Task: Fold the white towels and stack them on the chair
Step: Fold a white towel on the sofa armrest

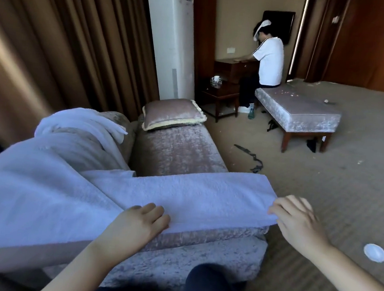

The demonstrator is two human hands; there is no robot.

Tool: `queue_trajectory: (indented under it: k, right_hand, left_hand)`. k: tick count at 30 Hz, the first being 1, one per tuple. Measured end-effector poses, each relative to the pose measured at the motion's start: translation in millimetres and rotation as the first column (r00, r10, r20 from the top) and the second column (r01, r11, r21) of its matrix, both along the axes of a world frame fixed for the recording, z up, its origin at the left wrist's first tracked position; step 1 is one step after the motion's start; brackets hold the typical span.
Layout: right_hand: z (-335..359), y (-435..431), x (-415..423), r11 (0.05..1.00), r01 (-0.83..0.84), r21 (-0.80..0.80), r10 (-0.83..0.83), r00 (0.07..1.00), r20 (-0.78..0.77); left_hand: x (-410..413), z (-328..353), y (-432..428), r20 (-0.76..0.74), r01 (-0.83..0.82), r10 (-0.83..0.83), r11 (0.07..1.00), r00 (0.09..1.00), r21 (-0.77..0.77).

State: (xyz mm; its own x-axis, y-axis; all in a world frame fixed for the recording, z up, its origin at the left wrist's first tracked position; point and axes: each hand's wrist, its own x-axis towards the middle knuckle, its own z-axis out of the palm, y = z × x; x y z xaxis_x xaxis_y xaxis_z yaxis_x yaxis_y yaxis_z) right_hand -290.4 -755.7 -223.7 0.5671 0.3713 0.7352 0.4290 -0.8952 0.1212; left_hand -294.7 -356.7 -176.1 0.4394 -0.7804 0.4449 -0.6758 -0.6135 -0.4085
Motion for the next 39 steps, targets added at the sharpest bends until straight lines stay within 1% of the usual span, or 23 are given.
queue_trajectory:
  k: [2,4,8,11,13,15,17,18,20,21,22,25,28,30,32,33,34,35,37,38,39]
  right_hand:
    - [-3,-2,0,1.0,0.004,0.014,-0.004,1.0,-0.007]
    - [-6,-2,1,0.999,0.022,0.026,-0.022,1.0,-0.005]
    - [-10,-1,1,0.996,0.061,0.071,-0.058,0.998,-0.04]
    - [-2,4,-2,0.987,0.067,0.143,-0.059,0.997,-0.057]
    - [9,15,2,0.975,0.092,0.204,-0.082,0.995,-0.057]
    - [19,36,14,0.954,0.124,0.273,-0.103,0.991,-0.089]
    - [28,62,28,0.945,0.135,0.298,-0.089,0.982,-0.164]
    - [30,75,34,0.952,0.14,0.272,-0.073,0.968,-0.242]
    - [26,91,42,0.964,0.167,0.205,-0.071,0.91,-0.409]
    - [22,95,45,0.962,0.191,0.193,-0.078,0.875,-0.478]
    - [18,96,46,0.955,0.223,0.195,-0.096,0.855,-0.509]
    - [5,95,46,0.939,0.277,0.205,-0.161,0.879,-0.448]
    - [8,97,47,0.937,0.283,0.204,-0.157,0.864,-0.478]
    - [7,98,45,0.93,0.292,0.225,-0.151,0.858,-0.491]
    - [11,107,42,0.918,0.285,0.277,-0.124,0.868,-0.481]
    - [15,117,40,0.921,0.251,0.299,-0.097,0.889,-0.448]
    - [22,131,38,0.93,0.191,0.313,-0.055,0.916,-0.397]
    - [28,147,38,0.94,0.117,0.322,-0.004,0.943,-0.332]
    - [41,188,38,0.942,-0.017,0.334,0.108,0.96,-0.258]
    - [48,208,39,0.938,-0.07,0.34,0.158,0.958,-0.239]
    - [52,230,41,0.929,-0.122,0.349,0.207,0.954,-0.218]
  left_hand:
    - [1,-8,4,-0.039,-0.024,0.026,0.999,0.999,0.032]
    - [1,-8,4,-0.066,-0.042,0.043,0.999,0.997,0.02]
    - [0,-5,-3,-0.077,0.0,-0.002,1.0,0.997,-0.02]
    - [-3,12,-13,-0.163,0.0,-0.025,0.988,0.986,-0.152]
    - [4,24,-23,-0.155,-0.022,-0.016,0.97,0.988,-0.244]
    - [23,30,-35,-0.136,-0.099,0.059,0.943,0.989,-0.317]
    - [42,26,-46,-0.162,-0.216,0.17,0.918,0.972,-0.333]
    - [51,19,-50,-0.192,-0.271,0.218,0.91,0.957,-0.314]
    - [56,4,-53,-0.289,-0.381,0.309,0.894,0.906,-0.235]
    - [55,-2,-54,-0.315,-0.419,0.345,0.884,0.884,-0.208]
    - [54,-8,-54,-0.313,-0.434,0.362,0.878,0.878,-0.204]
    - [50,-9,-56,-0.33,-0.459,0.383,0.868,0.863,-0.192]
    - [52,-6,-58,-0.33,-0.476,0.399,0.856,0.856,-0.2]
    - [49,-6,-58,-0.365,-0.477,0.392,0.86,0.844,-0.181]
    - [49,-2,-57,-0.442,-0.441,0.315,0.871,0.84,-0.217]
    - [49,4,-53,-0.495,-0.423,0.255,0.867,0.831,-0.264]
    - [49,11,-45,-0.514,-0.406,0.201,0.855,0.834,-0.324]
    - [48,19,-34,-0.474,-0.38,0.175,0.844,0.863,-0.379]
    - [43,39,2,-0.295,-0.333,0.219,0.843,0.93,-0.422]
    - [40,46,25,-0.22,-0.345,0.274,0.839,0.936,-0.421]
    - [35,53,51,-0.174,-0.388,0.347,0.822,0.922,-0.417]
